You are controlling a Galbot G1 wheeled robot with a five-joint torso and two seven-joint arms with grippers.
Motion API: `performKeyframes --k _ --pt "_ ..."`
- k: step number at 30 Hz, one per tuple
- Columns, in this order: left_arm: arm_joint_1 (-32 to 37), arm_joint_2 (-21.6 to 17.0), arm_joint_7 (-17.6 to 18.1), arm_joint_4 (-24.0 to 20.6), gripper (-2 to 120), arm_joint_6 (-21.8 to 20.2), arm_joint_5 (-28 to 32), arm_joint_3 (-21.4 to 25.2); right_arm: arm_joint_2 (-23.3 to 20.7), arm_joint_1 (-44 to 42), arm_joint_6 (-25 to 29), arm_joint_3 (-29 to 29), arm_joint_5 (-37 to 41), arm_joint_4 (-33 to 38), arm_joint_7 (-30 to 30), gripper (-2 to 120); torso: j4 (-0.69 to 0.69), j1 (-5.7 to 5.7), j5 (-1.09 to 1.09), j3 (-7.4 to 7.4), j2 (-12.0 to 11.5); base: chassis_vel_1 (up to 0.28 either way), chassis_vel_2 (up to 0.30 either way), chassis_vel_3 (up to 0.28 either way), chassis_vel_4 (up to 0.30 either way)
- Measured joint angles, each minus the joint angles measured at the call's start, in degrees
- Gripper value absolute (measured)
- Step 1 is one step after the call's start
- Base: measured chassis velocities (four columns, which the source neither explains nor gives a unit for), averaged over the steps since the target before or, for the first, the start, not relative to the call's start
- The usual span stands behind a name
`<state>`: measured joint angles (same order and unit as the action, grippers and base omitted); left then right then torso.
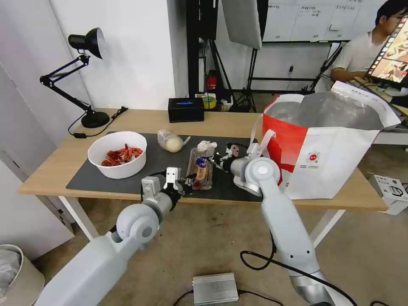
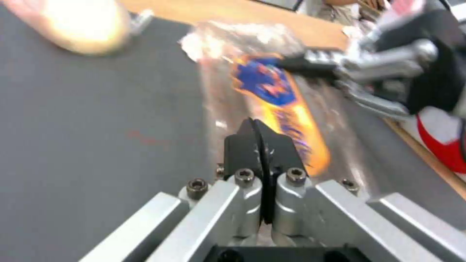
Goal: Pick up the trash from the table and place it into the takeout bag.
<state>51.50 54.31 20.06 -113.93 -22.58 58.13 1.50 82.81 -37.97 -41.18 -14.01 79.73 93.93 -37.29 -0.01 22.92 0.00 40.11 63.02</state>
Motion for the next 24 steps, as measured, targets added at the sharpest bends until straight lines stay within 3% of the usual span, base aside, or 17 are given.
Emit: performKeyframes --k 6,14,17,21,24 --pt "1.8 -1.2 -1.1 -1.3 0 0.0 -0.7 3.0 -0.6 -0.3 0.1 -0.1 -0.3 0.2 0.7 0 0.01 -0.01 0.00 0.00 0.0 0.000 0.000 0.000 0.000" --pt "4.9 -1.9 -3.4 -3.7 27 0.6 -2.2 6.8 -0.6 -1.1 0.3 -0.6 -1.6 0.7 2.4 0 0.02 -0.01 0.00 0.00 0.0 0.000 0.000 0.000 0.000" --pt "7.1 -2.0 -4.1 -6.0 41 0.8 -2.6 9.7 -1.2 -1.1 0.9 -1.0 -2.2 2.2 3.6 0 0.01 -0.01 0.00 0.00 0.0 0.000 0.000 0.000 0.000" --pt "9.2 -2.1 -4.7 -7.6 51 0.9 -3.6 11.6 -1.9 -1.0 1.6 -1.3 -3.2 3.5 4.7 0 0.00 -0.01 0.00 0.00 0.0 0.000 0.000 0.000 0.000" --pt "13.0 -1.8 -5.5 -9.5 68 1.6 -5.3 14.4 -3.3 -0.8 3.1 -1.7 -6.3 6.0 7.6 0 0.02 -0.01 0.00 0.00 0.0 0.000 0.000 0.000 0.000"
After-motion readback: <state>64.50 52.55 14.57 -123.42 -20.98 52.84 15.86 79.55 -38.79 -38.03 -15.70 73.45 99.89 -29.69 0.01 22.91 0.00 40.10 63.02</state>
